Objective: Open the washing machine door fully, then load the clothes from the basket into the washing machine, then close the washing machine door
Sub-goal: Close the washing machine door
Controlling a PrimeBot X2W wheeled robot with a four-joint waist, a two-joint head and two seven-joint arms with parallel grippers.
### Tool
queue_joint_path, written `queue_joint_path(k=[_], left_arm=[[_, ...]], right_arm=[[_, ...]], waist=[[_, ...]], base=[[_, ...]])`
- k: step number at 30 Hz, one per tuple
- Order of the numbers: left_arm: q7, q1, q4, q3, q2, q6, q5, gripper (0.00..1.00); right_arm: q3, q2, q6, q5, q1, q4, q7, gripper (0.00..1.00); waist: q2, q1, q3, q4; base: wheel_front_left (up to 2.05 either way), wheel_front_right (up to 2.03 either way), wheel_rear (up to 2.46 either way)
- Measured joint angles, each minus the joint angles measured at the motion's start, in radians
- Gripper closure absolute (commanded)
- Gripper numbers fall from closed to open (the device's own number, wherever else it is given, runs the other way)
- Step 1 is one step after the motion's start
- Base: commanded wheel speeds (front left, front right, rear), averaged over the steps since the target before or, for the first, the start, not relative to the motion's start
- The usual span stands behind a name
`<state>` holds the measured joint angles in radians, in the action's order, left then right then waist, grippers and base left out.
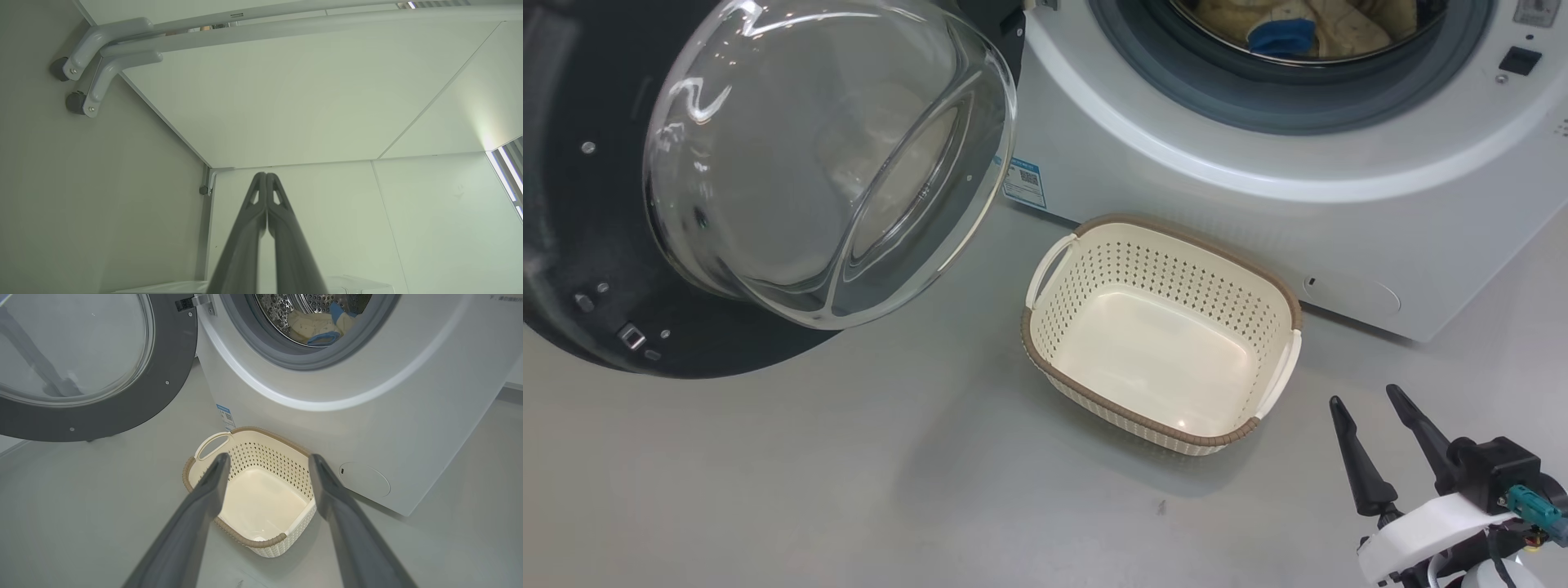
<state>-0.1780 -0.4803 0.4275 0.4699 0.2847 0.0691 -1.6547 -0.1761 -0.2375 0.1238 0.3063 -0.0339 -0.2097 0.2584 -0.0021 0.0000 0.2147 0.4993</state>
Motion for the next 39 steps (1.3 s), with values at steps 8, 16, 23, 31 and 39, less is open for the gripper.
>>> queue_joint_path(k=[8,16,23,31,39], left_arm=[[-0.062,-0.032,0.053,-0.007,0.020,0.026,-0.022,1.00],[-0.136,-0.050,0.095,-0.059,0.028,0.043,-0.035,1.00],[-0.200,-0.049,0.120,-0.089,0.047,0.043,-0.033,1.00],[-0.307,-0.049,0.128,-0.109,0.047,0.044,-0.062,1.00],[-0.444,-0.043,0.103,-0.135,0.047,0.045,-0.113,1.00]], right_arm=[[0.003,-0.014,0.000,-0.003,0.009,0.004,0.000,0.00],[0.002,-0.016,0.000,-0.003,0.019,0.003,0.000,0.00],[0.003,-0.016,0.000,-0.003,0.018,0.002,0.000,0.00],[0.002,-0.017,0.000,-0.003,0.011,0.000,0.000,0.00],[-0.004,-0.019,0.000,-0.003,-0.007,0.000,0.000,0.00]], waist=[[0.0000,0.0000,0.031,-0.043],[0.0000,0.0000,0.034,-0.078],[0.0000,0.0000,0.014,-0.090],[0.0000,0.0000,-0.013,-0.090],[0.0000,0.0000,-0.032,-0.082]], base=[[0.00,0.00,0.00],[0.00,0.00,0.00],[0.00,0.00,0.00],[0.00,0.00,0.00],[0.00,0.00,0.00]])
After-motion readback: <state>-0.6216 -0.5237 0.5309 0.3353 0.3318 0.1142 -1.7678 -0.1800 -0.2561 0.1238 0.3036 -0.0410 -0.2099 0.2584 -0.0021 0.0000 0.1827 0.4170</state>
